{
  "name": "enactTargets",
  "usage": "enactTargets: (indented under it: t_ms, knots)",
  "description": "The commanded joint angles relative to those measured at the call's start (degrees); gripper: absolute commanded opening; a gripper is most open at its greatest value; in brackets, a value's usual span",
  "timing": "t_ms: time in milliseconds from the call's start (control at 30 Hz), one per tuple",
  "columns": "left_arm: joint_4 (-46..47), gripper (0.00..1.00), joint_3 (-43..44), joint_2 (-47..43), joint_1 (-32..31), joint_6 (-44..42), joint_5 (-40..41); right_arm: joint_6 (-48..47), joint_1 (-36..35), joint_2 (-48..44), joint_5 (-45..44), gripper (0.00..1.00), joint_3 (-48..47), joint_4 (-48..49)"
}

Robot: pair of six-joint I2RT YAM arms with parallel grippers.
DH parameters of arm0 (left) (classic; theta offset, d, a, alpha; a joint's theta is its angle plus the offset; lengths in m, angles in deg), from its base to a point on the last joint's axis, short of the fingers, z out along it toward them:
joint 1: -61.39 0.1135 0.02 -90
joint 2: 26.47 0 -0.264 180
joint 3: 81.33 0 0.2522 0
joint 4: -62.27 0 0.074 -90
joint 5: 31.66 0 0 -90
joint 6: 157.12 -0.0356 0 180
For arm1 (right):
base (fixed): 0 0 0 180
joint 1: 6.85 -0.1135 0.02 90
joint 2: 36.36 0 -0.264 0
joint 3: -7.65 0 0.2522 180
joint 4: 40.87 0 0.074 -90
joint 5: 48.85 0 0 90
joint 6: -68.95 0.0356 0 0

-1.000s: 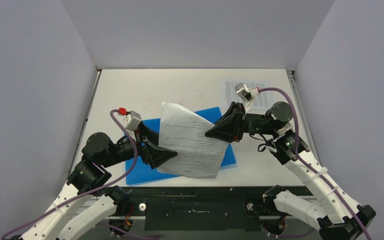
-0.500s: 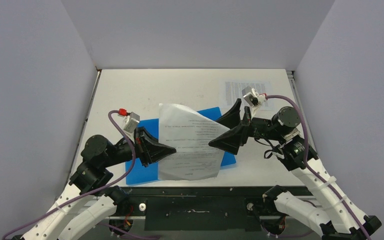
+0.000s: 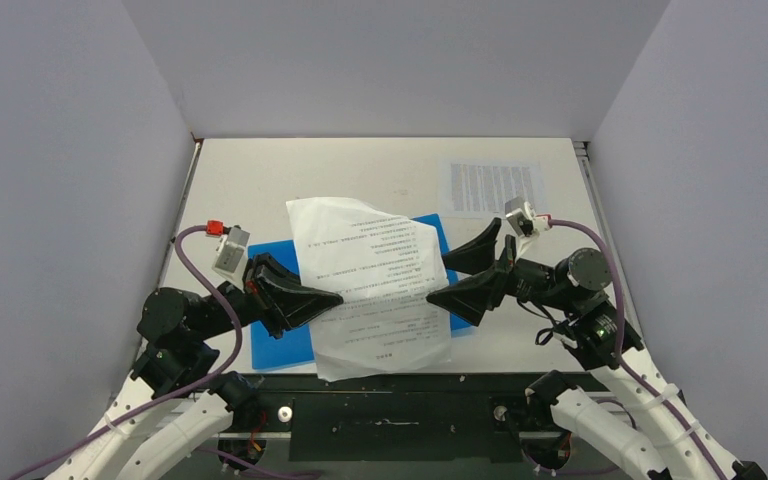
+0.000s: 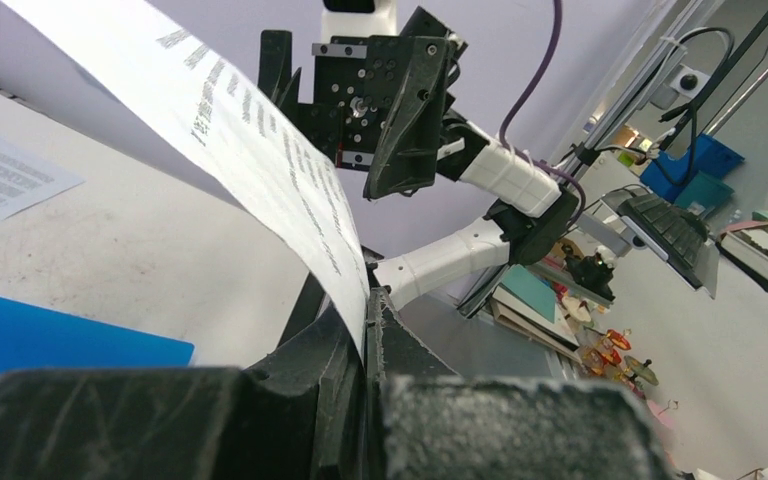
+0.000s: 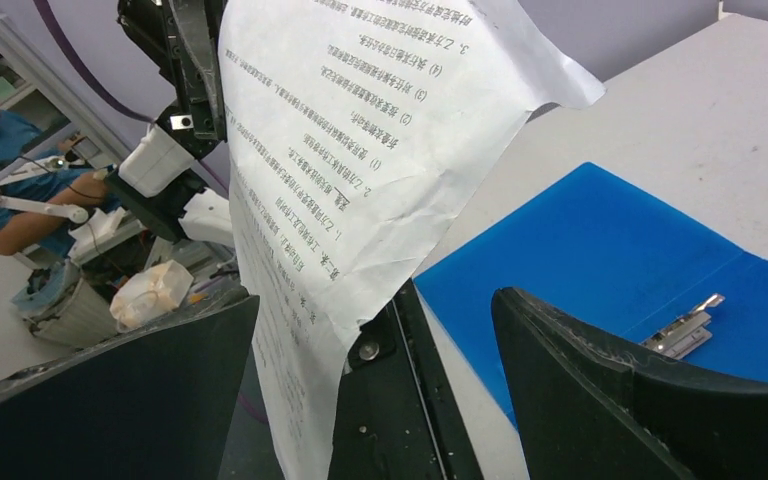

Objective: Put the files into the folder

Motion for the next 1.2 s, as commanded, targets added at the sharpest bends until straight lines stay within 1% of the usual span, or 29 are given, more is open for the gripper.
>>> enactTargets:
  t_ms: [0, 267, 400, 500, 600, 667, 800, 933, 1033, 1167]
  knots:
    - [5.4, 0.0, -0.4, 0.1, 0.2, 1.8, -1.2, 8.2, -0.4, -0.9, 1.4, 0.91, 2.4, 15.0]
    - [7.9, 0.0, -2.5, 0.9, 0.2, 3.2, -1.2, 19.4, -1.0, 1.4, 2.1, 1.0, 5.8, 31.6]
    - [7.7, 0.0, -3.0, 1.0, 0.2, 2.9, -0.6, 22.2, -1.6, 2.5, 2.4, 0.9, 5.9, 35.7]
    - [6.8, 0.0, -3.1, 0.6, 0.2, 2.3, 0.7, 22.3, -2.1, 2.5, 2.2, 0.81, 5.8, 35.9]
    - [5.8, 0.0, -3.3, 0.0, 0.3, 2.0, 2.5, 21.9, -2.5, 2.1, 2.0, 0.75, 6.1, 35.3]
    - [5.3, 0.0, -3.4, -0.4, 0.3, 1.8, 4.0, 20.6, -2.8, 1.7, 1.7, 0.7, 5.9, 33.2]
    - [4.7, 0.0, -3.5, -0.8, 0.3, 1.7, 6.2, 19.3, -3.1, 1.4, 1.5, 0.64, 6.1, 31.3]
    - [4.8, 0.0, -3.7, -0.5, 0.3, 1.7, 6.7, 19.0, -3.5, 1.5, 1.3, 0.58, 6.2, 30.7]
    - [4.9, 0.0, -3.9, -0.5, 0.3, 1.9, 6.6, 18.0, -3.7, 1.6, 0.8, 0.5, 5.8, 29.3]
    - [5.2, 0.0, -4.3, -0.5, 0.3, 2.2, 6.7, 17.4, -4.3, 1.9, 0.6, 0.44, 5.6, 28.9]
